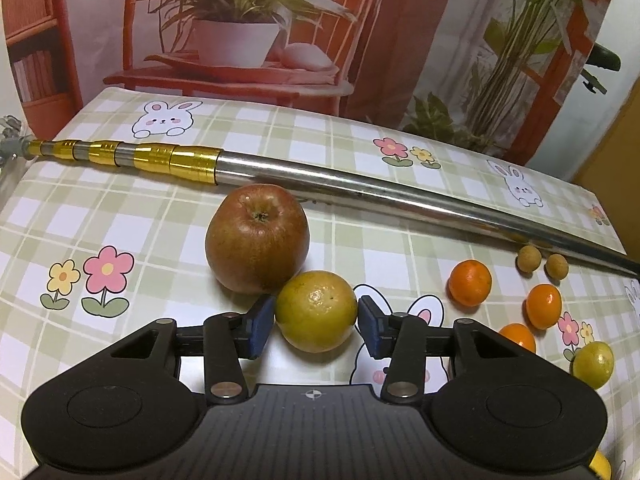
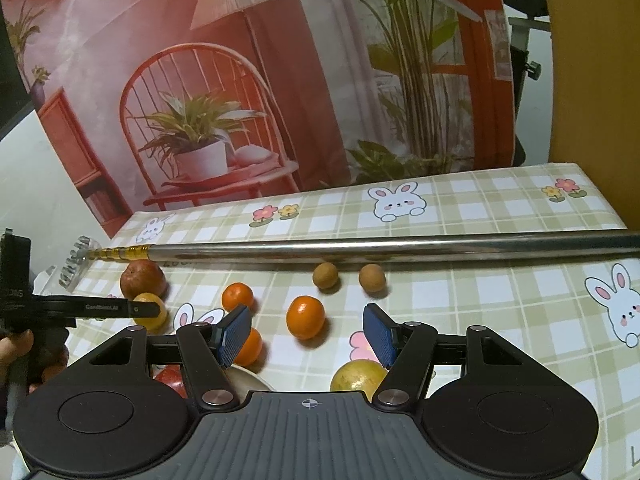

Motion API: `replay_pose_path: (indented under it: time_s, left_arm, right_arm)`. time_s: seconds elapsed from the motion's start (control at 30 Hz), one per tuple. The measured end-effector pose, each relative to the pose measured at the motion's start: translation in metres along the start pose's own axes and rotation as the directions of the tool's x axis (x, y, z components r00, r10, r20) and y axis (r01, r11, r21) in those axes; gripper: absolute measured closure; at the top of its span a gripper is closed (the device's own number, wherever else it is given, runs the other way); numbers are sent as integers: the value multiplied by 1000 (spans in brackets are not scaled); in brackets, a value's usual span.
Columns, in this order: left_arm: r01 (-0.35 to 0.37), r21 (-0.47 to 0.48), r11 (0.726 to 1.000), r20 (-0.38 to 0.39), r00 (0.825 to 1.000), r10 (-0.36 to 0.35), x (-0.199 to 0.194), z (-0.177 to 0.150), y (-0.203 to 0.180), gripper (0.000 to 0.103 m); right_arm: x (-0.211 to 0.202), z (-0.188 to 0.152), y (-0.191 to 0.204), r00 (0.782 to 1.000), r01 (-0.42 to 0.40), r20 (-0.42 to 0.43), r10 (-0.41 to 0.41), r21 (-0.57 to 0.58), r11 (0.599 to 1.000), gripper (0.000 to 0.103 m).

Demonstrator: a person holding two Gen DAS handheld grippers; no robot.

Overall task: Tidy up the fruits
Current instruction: 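Close the left tool on the yellow orange and lift it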

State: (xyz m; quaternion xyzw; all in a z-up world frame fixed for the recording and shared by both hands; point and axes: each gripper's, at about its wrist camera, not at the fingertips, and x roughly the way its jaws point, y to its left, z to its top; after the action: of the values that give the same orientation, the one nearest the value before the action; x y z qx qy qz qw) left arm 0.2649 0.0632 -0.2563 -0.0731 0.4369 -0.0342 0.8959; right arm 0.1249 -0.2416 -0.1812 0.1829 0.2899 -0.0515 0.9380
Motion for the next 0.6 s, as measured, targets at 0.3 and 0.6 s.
replay_pose_path:
  time_s: [0.3,0.6]
  left_arm:
    - [-11,-12,1000,-21,1000,11,4,-3,-1,55]
    - [22,-11,1000,2,1000,-22,-37,-30,9,55]
  right_arm:
    - [-1,-1,-2,1000,-2,-1,2,6,1000,43]
    - [-5,-3,-1,1000,-1,0,1,15,1000,43]
